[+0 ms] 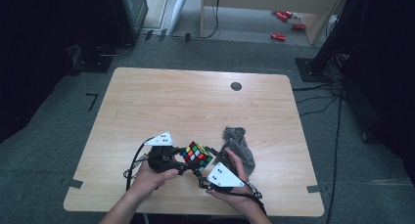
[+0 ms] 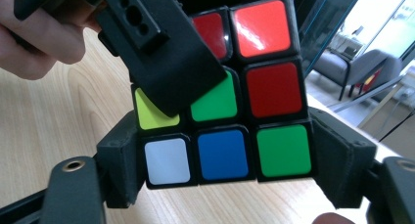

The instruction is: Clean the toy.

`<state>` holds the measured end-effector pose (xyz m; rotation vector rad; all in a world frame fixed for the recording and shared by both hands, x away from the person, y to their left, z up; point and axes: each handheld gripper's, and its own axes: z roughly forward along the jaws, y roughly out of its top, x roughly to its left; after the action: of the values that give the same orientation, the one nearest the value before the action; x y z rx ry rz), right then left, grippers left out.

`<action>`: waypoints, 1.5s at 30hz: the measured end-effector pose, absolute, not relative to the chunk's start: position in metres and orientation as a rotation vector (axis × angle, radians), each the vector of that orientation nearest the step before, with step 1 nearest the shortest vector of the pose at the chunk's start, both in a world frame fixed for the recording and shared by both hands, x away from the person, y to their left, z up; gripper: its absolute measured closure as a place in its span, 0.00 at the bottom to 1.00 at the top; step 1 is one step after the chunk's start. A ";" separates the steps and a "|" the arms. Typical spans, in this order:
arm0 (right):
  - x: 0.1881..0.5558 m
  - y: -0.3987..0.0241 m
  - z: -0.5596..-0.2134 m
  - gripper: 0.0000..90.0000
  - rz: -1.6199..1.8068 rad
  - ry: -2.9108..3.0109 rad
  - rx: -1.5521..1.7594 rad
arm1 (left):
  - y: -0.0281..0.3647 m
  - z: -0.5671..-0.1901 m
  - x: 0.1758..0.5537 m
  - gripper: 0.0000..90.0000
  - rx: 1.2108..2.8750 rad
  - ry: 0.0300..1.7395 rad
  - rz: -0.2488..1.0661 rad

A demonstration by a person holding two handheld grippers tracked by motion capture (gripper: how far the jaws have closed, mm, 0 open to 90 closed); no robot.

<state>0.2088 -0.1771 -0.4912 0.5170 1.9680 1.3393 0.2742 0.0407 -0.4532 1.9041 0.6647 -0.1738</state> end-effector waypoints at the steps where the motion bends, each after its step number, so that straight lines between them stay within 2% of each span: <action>1: 0.208 -0.177 -0.492 0.34 1.324 1.960 0.504 | 0.041 -0.453 0.274 0.38 1.895 0.665 -0.174; 7: 0.206 -0.178 -0.490 0.37 1.323 1.957 0.492 | 0.043 -0.454 0.276 0.36 1.873 0.649 -0.178; 13: 0.207 -0.182 -0.489 0.38 1.304 1.974 0.507 | 0.050 -0.451 0.275 0.31 1.831 0.624 -0.130; 20: 0.217 -0.202 -0.488 0.38 1.299 1.960 0.653 | 0.064 -0.446 0.278 0.32 1.773 0.615 -0.048; 23: 0.220 -0.211 -0.483 0.38 1.338 1.945 0.724 | 0.065 -0.449 0.276 0.37 1.764 0.577 0.042; 25: 0.221 -0.215 -0.479 0.38 1.359 1.941 0.782 | 0.063 -0.452 0.275 0.33 1.785 0.565 0.118; 30: 0.221 -0.219 -0.472 0.38 1.412 1.924 0.891 | 0.055 -0.460 0.269 0.31 1.855 0.486 0.305; 33: 0.221 -0.220 -0.469 0.38 1.456 1.922 0.942 | 0.049 -0.464 0.263 0.30 1.907 0.429 0.359; 36: 0.221 -0.220 -0.467 0.38 1.509 1.925 1.016 | 0.040 -0.468 0.257 0.25 1.944 0.395 0.420; 40: 0.220 -0.217 -0.465 0.38 1.573 1.958 1.049 | 0.030 -0.473 0.249 0.21 1.996 0.327 0.552; 45: 0.218 -0.211 -0.463 0.38 1.615 1.998 1.062 | 0.029 -0.473 0.245 0.20 1.993 0.299 0.629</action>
<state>0.2178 -0.2113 -0.4633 1.0624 1.9976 1.6154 0.2452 0.0287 -0.4735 1.9928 0.2985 0.6290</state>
